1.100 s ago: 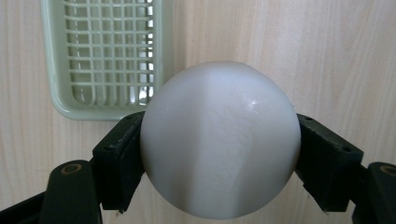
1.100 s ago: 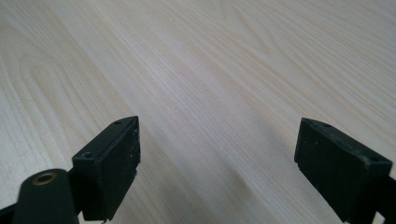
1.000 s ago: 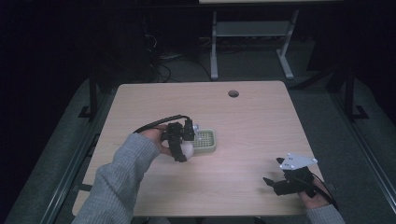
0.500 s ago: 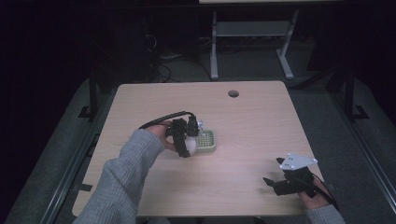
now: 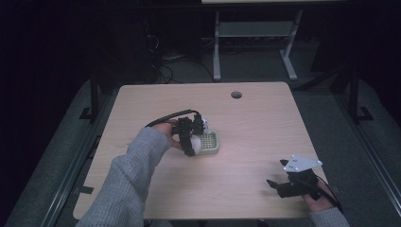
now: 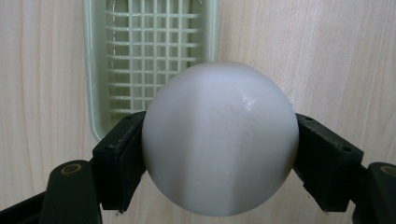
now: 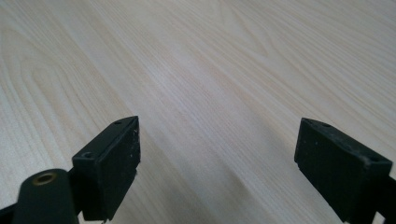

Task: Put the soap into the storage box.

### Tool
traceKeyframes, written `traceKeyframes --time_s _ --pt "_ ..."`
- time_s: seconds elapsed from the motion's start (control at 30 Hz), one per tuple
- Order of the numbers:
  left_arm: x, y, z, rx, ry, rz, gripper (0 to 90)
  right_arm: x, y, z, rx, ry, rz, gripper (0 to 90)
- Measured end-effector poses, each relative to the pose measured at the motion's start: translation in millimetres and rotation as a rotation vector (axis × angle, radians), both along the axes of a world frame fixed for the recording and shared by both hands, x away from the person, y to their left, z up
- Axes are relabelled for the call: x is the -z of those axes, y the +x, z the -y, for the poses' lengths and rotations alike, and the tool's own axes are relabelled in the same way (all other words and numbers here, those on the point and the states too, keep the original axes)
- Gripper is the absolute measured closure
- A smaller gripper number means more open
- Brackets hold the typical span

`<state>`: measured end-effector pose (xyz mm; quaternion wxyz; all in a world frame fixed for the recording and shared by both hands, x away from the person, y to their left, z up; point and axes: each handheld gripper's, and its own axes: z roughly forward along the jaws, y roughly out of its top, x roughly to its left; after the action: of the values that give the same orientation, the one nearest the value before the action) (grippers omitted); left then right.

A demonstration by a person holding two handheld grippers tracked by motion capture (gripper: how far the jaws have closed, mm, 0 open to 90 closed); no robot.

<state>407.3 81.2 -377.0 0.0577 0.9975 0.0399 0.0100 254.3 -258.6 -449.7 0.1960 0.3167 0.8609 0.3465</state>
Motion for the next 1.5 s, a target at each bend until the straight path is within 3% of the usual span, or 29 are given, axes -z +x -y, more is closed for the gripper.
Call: traceKeyframes --time_s 0.4,0.57,0.73,0.8,0.9,0.93,0.97,1.03,1.27,1.5 --pt "-0.7 9.5 4.5 0.002 0.019 0.010 23.9 0.3 0.5 0.4 -0.002 -0.008 0.002 13.9" --pt "-1.7 12.2 7.5 -0.006 0.000 0.018 24.0 0.2 0.2 0.1 0.000 0.002 -0.001 13.9" --pt "1.2 15.7 9.3 -0.008 -0.006 0.010 24.4 0.3 0.1 -0.3 -0.002 0.000 -0.002 13.9" --pt "2.5 17.8 9.4 -0.008 -0.003 -0.011 24.4 0.2 -0.1 -0.2 -0.001 -0.001 -0.001 13.9" --pt "4.8 21.8 9.3 -0.013 -0.008 0.019 24.6 0.4 0.2 0.0 -0.002 -0.001 -0.003 13.9" --pt "4.9 23.6 9.2 -0.022 -0.011 0.057 24.6 0.6 0.4 0.2 -0.002 -0.005 -0.001 13.9" --pt "4.1 26.1 8.7 -0.041 -0.013 0.070 24.6 0.6 0.2 0.2 -0.002 -0.007 -0.002 13.9" --pt "5.0 29.9 8.5 -0.065 -0.049 0.035 24.7 0.6 -0.3 -0.4 0.001 -0.004 -0.005 13.9" --pt "14.4 32.5 16.2 -0.043 -0.019 0.037 24.6 1.0 0.4 0.2 0.001 -0.007 -0.004 13.9" --pt "17.4 35.8 21.9 -0.050 -0.027 0.036 24.6 0.8 0.0 -0.4 -0.002 -0.005 -0.004 13.9"
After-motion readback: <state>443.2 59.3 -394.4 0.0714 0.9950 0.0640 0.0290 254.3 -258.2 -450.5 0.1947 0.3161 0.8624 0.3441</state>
